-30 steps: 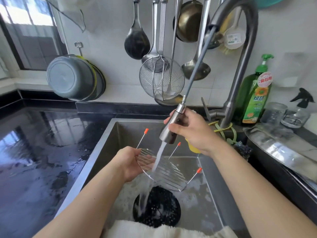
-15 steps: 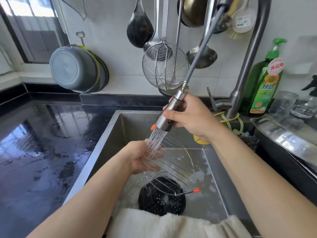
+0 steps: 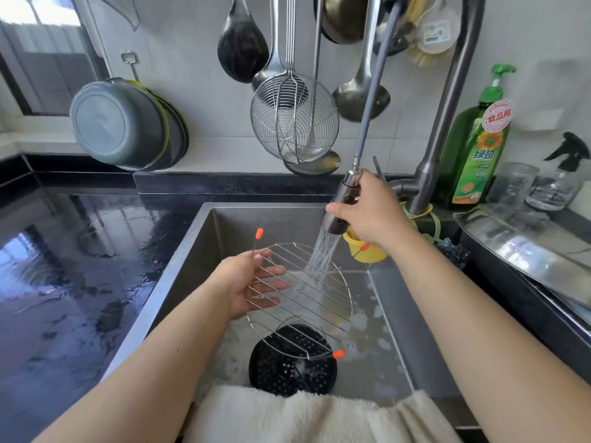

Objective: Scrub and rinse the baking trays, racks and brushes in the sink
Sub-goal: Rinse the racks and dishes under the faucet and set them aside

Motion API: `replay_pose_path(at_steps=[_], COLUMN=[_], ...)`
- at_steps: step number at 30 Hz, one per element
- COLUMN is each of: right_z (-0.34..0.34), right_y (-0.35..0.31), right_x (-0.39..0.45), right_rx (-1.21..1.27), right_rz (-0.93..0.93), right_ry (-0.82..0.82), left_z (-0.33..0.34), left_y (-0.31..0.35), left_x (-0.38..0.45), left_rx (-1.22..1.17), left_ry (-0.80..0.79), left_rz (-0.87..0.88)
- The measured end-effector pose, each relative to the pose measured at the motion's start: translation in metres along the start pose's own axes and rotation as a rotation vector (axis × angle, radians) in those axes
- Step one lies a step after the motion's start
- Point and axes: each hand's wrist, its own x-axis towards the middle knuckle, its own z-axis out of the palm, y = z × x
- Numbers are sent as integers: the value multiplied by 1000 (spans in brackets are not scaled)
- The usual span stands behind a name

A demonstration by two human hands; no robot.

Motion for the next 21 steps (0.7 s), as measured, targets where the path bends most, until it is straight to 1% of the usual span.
replay_pose_path(at_steps=[3, 5, 13, 15, 17, 19, 21], right_z=[-10, -12, 5, 5, 2, -3, -12], right_y=[1, -2, -20, -23, -19, -11, -5], right_x=[1, 0, -6, -8, -6, -2, 2], right_rx=[-52, -35, 318, 358, 278, 127, 39], right_rz=[22, 28, 32, 41, 34, 41, 85], right_ry=[-37, -76, -250, -285, -236, -153, -144], left_z=[1, 1, 5, 5, 4, 2, 0], left_y=[2, 3, 4, 4, 3, 3, 3], left_x=[-1, -1, -3, -1, 0, 2, 4], left_rx=[-13, -16, 13, 10, 4, -20, -47], left_ry=[12, 14, -7, -5, 1, 19, 47], left_rz=[62, 102, 163, 164, 180, 195, 216])
